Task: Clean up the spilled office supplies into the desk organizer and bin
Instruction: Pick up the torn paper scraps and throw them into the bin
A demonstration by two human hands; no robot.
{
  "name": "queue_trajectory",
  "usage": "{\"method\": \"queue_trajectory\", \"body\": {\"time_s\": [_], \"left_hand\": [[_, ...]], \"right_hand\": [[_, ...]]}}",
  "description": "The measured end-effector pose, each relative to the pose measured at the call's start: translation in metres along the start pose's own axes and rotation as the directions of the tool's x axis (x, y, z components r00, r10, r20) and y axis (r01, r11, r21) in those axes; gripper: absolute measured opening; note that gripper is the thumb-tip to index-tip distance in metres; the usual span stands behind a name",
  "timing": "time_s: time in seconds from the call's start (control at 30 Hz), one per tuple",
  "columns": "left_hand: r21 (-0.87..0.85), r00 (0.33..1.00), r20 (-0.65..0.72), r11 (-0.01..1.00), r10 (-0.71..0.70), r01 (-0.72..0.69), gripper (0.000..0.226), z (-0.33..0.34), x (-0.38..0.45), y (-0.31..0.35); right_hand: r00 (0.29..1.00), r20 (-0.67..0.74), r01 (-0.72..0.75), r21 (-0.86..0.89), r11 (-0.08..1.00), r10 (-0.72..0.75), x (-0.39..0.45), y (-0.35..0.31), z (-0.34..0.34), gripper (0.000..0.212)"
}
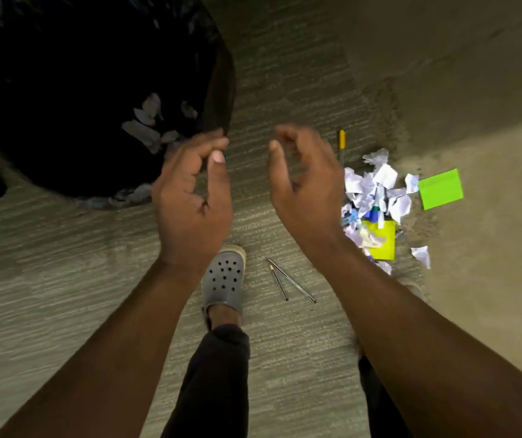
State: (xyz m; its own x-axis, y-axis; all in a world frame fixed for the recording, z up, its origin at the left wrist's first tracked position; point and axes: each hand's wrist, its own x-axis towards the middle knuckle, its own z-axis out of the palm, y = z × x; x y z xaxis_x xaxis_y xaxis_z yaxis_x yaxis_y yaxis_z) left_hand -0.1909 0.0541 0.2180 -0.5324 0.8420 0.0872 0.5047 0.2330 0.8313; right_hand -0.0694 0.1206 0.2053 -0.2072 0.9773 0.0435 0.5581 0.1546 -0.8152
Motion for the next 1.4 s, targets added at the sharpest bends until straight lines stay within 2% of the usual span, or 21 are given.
{"method": "queue_trajectory", "body": {"time_s": [0.17, 0.33, 0.4, 0.53, 0.63, 0.73, 0.83, 0.93, 1.03, 1.13, 1.23, 1.3, 1.4], "left_hand": [[-0.018, 0.966, 0.235, 0.993, -0.111, 0.119, 0.023, 0.068, -0.043, -0.007], [0.169, 0.872, 0.465, 0.982, -0.155, 0.085, 0.023, 0.130, -0.069, -0.028], [0.240, 0.836, 0.531, 0.971, -0.138, 0.008, 0.024, 0.156, -0.072, -0.038], [0.350, 0.731, 0.670, 0.924, -0.130, -0.156, 0.038, 0.209, -0.069, -0.052], [0.394, 0.682, 0.711, 0.899, -0.168, -0.190, 0.054, 0.248, -0.059, -0.056], [0.378, 0.638, 0.756, 0.894, -0.147, -0.242, 0.067, 0.289, -0.046, -0.056], [0.382, 0.608, 0.784, 0.872, -0.129, -0.307, 0.065, 0.324, -0.038, -0.052], [0.390, 0.638, 0.760, 0.871, -0.120, -0.300, 0.055, 0.347, -0.039, -0.047], [0.432, 0.657, 0.739, 0.854, -0.152, -0.289, 0.050, 0.360, -0.043, -0.048], [0.474, 0.708, 0.686, 0.841, -0.166, -0.262, 0.032, 0.366, -0.045, -0.051], [0.461, 0.749, 0.629, 0.876, -0.207, -0.144, 0.019, 0.367, -0.048, -0.052], [0.446, 0.765, 0.587, 0.894, -0.266, -0.031, 0.013, 0.362, -0.050, -0.050], [0.379, 0.798, 0.505, 0.915, -0.329, 0.137, 0.006, 0.343, -0.052, -0.044]], "right_hand": [[0.965, 0.029, -0.257, -0.102, 0.961, 0.261, -0.046, 0.104, -0.047, 0.021], [0.920, 0.076, -0.342, -0.330, 0.880, 0.385, -0.066, 0.201, -0.085, 0.024], [0.909, 0.139, -0.310, -0.406, 0.860, 0.393, -0.060, 0.230, -0.094, 0.028], [0.904, 0.268, -0.155, -0.522, 0.839, 0.334, -0.020, 0.280, -0.098, 0.040], [0.889, 0.300, -0.089, -0.628, 0.773, 0.346, 0.020, 0.305, -0.093, 0.057], [0.833, 0.403, 0.009, -0.695, 0.719, 0.379, 0.051, 0.319, -0.085, 0.082], [0.768, 0.525, 0.173, -0.721, 0.671, 0.366, 0.066, 0.330, -0.079, 0.076], [0.746, 0.559, 0.238, -0.731, 0.640, 0.361, 0.070, 0.341, -0.080, 0.063], [0.749, 0.596, 0.259, -0.666, 0.700, 0.290, 0.067, 0.347, -0.081, 0.049], [0.765, 0.593, 0.242, -0.626, 0.742, 0.250, 0.061, 0.349, -0.084, 0.041], [0.834, 0.488, 0.112, -0.607, 0.787, 0.258, 0.057, 0.348, -0.090, 0.031], [0.885, 0.349, -0.047, -0.593, 0.804, 0.309, 0.055, 0.347, -0.096, 0.027], [0.904, 0.199, -0.220, -0.539, 0.813, 0.377, 0.050, 0.340, -0.106, 0.027]]}}
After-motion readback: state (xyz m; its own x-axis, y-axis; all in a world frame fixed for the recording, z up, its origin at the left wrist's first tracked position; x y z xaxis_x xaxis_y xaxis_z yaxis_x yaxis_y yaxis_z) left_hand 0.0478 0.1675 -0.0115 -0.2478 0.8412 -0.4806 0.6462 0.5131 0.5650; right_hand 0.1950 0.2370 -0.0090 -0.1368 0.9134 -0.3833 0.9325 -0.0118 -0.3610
